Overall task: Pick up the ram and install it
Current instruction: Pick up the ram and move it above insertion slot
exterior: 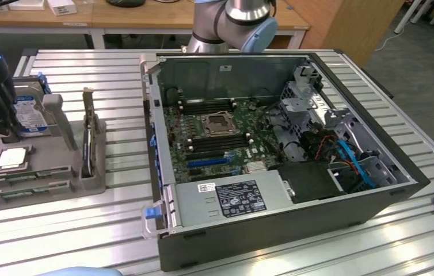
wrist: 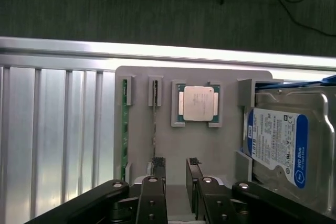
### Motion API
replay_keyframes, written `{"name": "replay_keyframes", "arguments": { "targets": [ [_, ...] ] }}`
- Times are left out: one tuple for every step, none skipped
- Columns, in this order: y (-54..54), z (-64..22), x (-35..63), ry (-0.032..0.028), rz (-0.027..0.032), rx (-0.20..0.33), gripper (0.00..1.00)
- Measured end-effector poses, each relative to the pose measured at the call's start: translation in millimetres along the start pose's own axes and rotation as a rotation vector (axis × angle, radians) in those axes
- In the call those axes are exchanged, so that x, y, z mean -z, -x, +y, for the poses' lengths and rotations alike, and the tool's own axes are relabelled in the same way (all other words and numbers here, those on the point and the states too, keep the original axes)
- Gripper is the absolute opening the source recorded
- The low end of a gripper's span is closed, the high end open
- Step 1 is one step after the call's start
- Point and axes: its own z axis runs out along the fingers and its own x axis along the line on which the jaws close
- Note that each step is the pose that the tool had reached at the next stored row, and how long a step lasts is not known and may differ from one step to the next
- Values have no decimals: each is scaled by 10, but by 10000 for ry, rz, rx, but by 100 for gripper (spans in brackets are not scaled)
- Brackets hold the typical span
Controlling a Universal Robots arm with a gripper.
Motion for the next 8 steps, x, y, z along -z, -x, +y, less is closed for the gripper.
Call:
{"name": "replay_keyframes", "arguments": {
  "targets": [
    [-19, 0, -5, -9, 3, -3, 30],
    [-40, 1, -9, -16, 6, -4, 30],
    [-62, 1, -15, -24, 7, -5, 30],
    [-85, 1, -20, -31, 9, -5, 30],
    [-108, 2, -25, -37, 11, -7, 30],
    [-132, 2, -32, -44, 13, -9, 30],
    [-153, 3, -40, -52, 14, -10, 30],
    [-172, 3, -49, -59, 16, -11, 30]
  ]
}}
